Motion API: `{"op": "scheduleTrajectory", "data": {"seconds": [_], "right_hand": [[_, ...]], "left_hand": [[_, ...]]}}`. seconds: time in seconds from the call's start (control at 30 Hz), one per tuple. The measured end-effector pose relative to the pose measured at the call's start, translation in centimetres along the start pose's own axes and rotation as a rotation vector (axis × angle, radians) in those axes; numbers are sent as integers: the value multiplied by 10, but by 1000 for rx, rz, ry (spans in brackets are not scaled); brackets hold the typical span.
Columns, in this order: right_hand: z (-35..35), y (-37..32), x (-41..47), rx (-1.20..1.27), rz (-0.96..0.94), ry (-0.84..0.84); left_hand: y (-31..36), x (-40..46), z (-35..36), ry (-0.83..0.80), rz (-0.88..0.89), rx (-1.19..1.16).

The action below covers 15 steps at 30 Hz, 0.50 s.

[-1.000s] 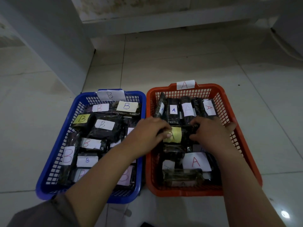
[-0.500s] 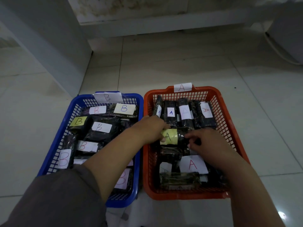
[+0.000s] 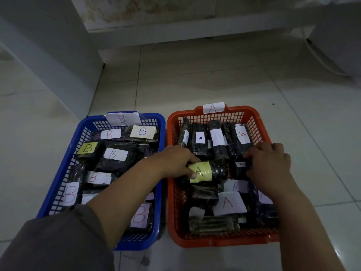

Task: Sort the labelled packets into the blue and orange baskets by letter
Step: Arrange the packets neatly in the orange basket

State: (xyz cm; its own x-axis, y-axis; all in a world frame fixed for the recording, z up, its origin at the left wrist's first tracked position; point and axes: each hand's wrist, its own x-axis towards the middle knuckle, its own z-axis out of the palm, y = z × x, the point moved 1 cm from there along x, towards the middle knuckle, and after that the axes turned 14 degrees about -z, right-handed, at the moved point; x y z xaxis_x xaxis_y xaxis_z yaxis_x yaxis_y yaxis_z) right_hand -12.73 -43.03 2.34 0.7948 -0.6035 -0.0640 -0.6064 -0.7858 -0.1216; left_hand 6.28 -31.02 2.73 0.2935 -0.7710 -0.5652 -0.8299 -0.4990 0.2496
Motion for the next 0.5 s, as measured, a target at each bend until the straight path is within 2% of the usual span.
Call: {"op": "scheduleTrajectory", "data": {"seconds": [0.07, 0.13, 0.27, 0.4, 0.5], "right_hand": [[-3, -6, 1, 227, -98, 99], [-4, -12, 1, 448, -168, 41], [7, -21, 3, 327, -223, -150], [10, -27, 7, 266, -192, -139], [15, -30, 7, 235, -177, -106]], "left_hand": [[-1, -1, 1, -35, -3, 30], [-2, -3, 2, -46, -5, 39], [-2, -4, 5, 30, 19, 90], [-2, -6, 2, 109, -23, -40], [-10, -8, -10, 246, -49, -214]]}}
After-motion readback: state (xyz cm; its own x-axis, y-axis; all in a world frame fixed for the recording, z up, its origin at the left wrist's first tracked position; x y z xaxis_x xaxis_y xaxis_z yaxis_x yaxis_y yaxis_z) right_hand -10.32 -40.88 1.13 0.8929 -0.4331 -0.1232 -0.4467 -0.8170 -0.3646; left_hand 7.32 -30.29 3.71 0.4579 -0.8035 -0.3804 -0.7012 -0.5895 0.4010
